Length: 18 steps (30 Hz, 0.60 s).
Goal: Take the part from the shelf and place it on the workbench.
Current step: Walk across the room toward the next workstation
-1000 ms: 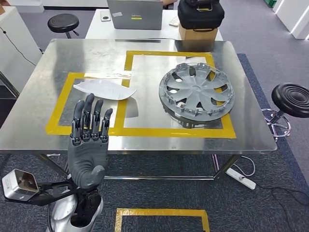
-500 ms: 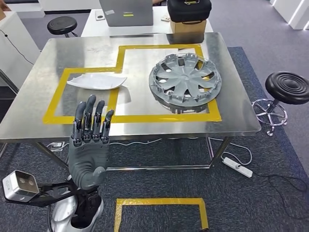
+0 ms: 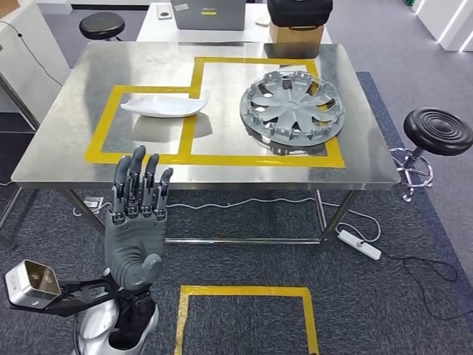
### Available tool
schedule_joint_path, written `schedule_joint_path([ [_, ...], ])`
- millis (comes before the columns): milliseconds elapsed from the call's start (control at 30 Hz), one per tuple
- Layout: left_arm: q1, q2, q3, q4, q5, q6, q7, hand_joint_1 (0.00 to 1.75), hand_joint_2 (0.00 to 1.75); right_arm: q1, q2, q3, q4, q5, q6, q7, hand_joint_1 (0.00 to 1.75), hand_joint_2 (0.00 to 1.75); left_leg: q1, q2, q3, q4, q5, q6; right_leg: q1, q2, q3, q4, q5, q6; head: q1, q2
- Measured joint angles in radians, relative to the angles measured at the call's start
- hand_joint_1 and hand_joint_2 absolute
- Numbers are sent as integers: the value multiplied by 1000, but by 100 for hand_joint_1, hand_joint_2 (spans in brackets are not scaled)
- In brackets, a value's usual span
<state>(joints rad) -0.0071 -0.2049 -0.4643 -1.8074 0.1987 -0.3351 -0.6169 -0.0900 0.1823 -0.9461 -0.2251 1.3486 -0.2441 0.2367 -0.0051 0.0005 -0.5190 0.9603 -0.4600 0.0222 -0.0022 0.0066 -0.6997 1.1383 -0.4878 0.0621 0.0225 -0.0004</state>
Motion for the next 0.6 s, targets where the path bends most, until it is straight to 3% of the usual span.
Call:
schedule_joint_path([
  [33,0,0,0,0,0,0,0,0,175,1,0,0,0,0,0,1,0,0,0,0,-13,0,10,1,-1,0,-18,71,-43,3,2,0],
  [67,1,0,0,0,0,1,0,0,175,1,0,0,0,0,0,1,0,0,0,1,-27,1,22,1,-1,0,-28,130,-67,6,2,0],
  [100,1,0,0,1,0,2,0,0,175,1,0,0,0,0,0,1,0,0,0,1,-41,2,32,0,-1,0,-24,160,-67,7,2,0],
  [133,1,0,0,1,0,2,0,0,175,1,0,0,0,0,0,1,0,0,0,1,-55,3,43,-2,-1,0,-2,154,-48,7,2,0],
  [200,2,0,0,1,0,5,0,0,175,-1,0,0,0,1,0,1,0,0,1,0,-80,7,62,-8,-2,0,94,41,-2,8,2,0],
  [267,1,0,0,1,-2,8,0,0,175,-6,0,0,0,1,0,0,0,0,-1,-1,-96,12,79,-18,-1,2,194,-104,-3,4,1,0],
  [300,1,-1,0,1,-3,9,1,0,175,-8,0,0,0,1,0,0,0,0,-2,-2,-100,13,87,-23,1,4,215,-143,-13,-1,2,0],
  [367,2,-1,0,1,-7,12,2,0,175,-9,0,0,0,1,0,-1,0,0,-2,-1,-104,13,101,-33,3,5,210,-153,-10,-17,1,0],
  [433,3,0,0,1,-9,15,4,0,175,-8,0,0,0,1,0,0,0,0,0,-2,-120,34,72,-44,1,2,195,-152,7,-35,0,0],
  [500,3,1,0,1,-9,17,6,0,175,-9,0,0,0,1,0,0,0,0,2,-2,-156,123,-17,-53,0,0,173,-152,30,-47,-3,0],
  [567,3,4,0,3,-9,19,8,0,87,-9,0,0,0,1,0,0,0,0,2,-2,-192,252,-93,-58,1,-1,143,-151,52,-51,-4,0],
  [600,4,6,0,4,-10,21,11,0,44,-8,0,0,0,1,0,0,0,0,2,-2,-195,291,-100,-58,2,-1,128,-151,63,-50,-4,0],
])
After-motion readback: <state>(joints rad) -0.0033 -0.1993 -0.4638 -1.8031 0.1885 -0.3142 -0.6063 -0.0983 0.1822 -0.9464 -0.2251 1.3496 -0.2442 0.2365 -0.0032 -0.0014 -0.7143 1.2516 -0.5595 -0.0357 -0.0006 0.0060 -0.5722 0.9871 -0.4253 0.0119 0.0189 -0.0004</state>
